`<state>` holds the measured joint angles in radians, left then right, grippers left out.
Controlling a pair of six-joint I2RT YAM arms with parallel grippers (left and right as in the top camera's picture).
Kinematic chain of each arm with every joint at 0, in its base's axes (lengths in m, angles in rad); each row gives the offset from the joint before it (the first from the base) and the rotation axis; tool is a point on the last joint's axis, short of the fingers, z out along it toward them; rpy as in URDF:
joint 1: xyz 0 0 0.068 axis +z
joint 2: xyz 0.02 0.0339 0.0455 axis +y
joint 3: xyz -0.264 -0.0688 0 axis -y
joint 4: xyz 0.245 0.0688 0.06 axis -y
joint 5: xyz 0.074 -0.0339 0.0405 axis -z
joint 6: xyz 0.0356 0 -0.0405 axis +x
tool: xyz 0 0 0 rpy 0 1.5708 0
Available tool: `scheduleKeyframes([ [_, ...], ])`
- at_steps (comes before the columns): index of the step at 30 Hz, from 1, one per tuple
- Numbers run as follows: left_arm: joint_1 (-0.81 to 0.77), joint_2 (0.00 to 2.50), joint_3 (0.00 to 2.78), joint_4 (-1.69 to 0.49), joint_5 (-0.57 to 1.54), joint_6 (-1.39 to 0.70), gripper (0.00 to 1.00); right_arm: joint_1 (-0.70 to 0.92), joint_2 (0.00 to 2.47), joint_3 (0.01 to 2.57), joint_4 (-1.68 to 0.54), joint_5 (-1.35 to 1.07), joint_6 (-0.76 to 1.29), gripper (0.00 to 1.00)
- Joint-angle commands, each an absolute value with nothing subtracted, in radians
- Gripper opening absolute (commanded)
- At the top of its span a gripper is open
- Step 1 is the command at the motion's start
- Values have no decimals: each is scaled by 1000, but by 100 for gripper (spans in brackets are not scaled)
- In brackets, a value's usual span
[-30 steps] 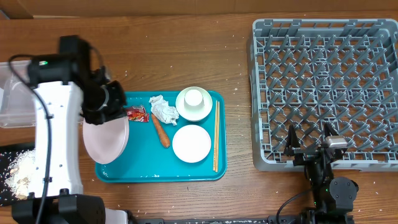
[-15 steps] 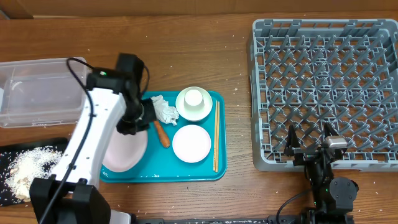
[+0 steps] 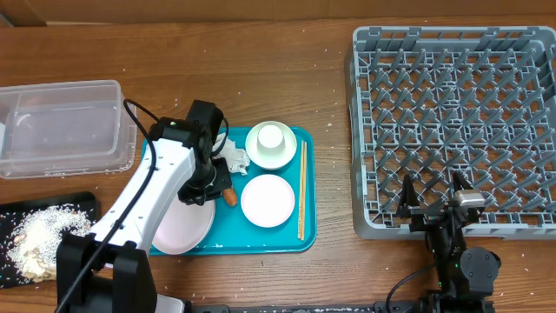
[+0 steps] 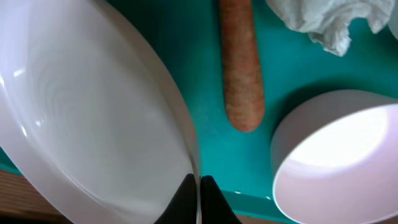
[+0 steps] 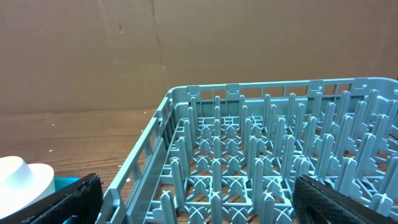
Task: Sort waste into correct bins and load items into the dishwasher
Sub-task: 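Carry the emptied plate back and set it on the teal tray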
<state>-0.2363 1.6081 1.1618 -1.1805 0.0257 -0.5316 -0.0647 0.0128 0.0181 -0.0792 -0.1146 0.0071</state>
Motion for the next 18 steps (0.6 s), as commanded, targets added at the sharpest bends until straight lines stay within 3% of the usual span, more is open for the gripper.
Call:
scheduleKeyframes([
  [1, -240, 1599, 1153, -1180, -33, -558, 18, -61, 3, 8, -75, -106, 12, 100],
  [3, -240, 1599, 1153, -1179, -33, -558, 39, -61, 3, 8, -75, -106, 12, 100],
  [4, -240, 1599, 1153, -1180, -33, -557, 42, -61, 3, 8, -75, -106, 12, 100],
  [13, -240, 1599, 1212, -1205, -17, -553, 42, -61, 3, 8, -75, -105, 12, 100],
  [15, -241, 1599, 1237, -1181, -8, -550, 47, -61, 3, 8, -75, -106, 12, 100],
  [16, -242, 1599, 1243, -1155, -1, -534, 51, -61, 3, 8, -75, -105, 12, 100],
  [18, -243, 1599, 1243, -1097, 23, -513, 82, -61, 3, 8, -75, -105, 12, 100],
])
